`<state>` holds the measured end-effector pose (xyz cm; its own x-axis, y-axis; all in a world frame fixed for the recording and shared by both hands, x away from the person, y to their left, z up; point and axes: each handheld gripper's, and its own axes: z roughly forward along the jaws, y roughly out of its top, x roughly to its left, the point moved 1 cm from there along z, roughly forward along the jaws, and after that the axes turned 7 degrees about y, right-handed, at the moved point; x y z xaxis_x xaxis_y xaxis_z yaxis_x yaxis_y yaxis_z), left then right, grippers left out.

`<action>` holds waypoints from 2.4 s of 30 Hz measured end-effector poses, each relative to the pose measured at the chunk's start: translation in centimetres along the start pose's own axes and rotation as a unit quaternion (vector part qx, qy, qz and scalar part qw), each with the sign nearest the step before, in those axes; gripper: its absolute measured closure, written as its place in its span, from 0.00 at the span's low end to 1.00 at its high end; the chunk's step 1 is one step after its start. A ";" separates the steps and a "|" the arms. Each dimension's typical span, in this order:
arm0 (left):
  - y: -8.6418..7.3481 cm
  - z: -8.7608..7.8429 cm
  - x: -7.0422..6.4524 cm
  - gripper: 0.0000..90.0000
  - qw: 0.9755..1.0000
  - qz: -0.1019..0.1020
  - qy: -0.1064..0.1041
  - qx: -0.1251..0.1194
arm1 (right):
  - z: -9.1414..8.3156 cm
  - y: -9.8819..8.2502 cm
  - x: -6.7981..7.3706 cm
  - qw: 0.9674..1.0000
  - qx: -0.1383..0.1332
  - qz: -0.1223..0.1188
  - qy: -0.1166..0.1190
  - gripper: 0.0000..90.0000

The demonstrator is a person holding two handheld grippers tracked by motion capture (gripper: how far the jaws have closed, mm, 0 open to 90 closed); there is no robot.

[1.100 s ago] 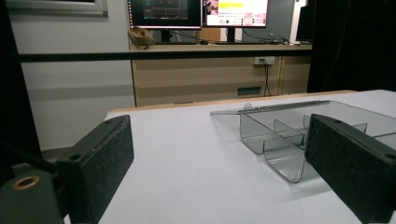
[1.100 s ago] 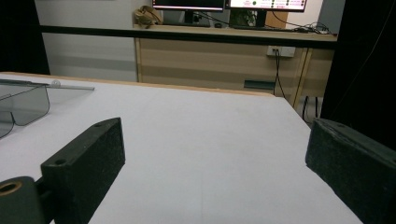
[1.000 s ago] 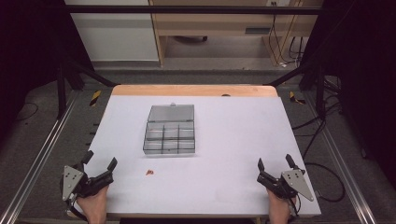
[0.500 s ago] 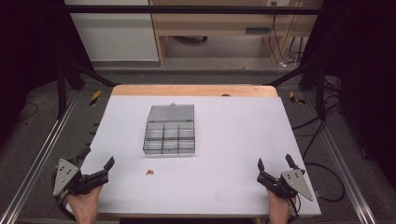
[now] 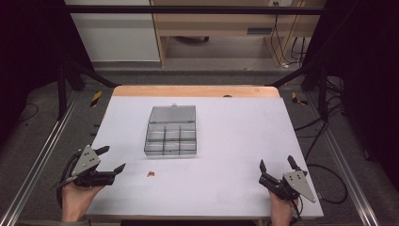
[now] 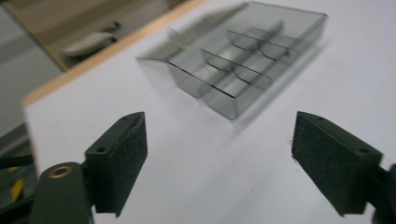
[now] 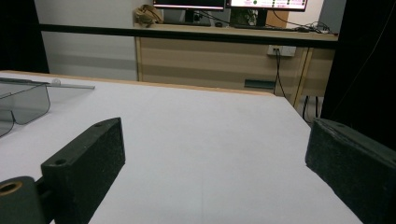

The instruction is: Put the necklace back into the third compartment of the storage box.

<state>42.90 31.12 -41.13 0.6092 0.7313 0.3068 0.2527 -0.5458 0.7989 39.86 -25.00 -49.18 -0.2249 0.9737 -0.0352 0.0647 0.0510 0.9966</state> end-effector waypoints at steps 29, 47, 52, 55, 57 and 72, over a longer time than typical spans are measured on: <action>5.6 8.5 -4.2 0.62 0.898 0.249 -0.206 0.299 | 0.0 0.0 0.0 1.000 0.003 0.000 0.002 0.06; 5.7 11.8 -6.0 0.69 0.869 0.263 -0.243 0.341 | 0.1 0.0 0.0 1.000 0.003 -0.001 0.002 0.06; 5.6 12.2 -6.2 0.72 0.866 0.263 -0.244 0.349 | 0.1 0.0 0.0 1.000 0.003 -0.001 0.002 0.06; 5.5 12.2 -6.2 0.73 0.865 0.263 -0.244 0.351 | 0.1 0.0 0.0 1.000 0.003 -0.001 0.002 0.06; 5.4 12.3 -6.3 0.74 0.864 0.265 -0.242 0.352 | 0.1 0.0 0.0 1.000 0.003 -0.001 0.002 0.06; 5.3 12.3 -6.0 0.92 0.873 0.248 -0.239 0.346 | 0.1 0.0 0.0 1.000 0.003 -0.001 0.002 0.06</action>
<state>49.80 18.79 -45.11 0.9749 0.1707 0.1431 0.1614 -0.9841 0.0746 39.91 -24.97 -49.16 -0.2285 0.9729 -0.0364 0.0707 0.0539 0.9960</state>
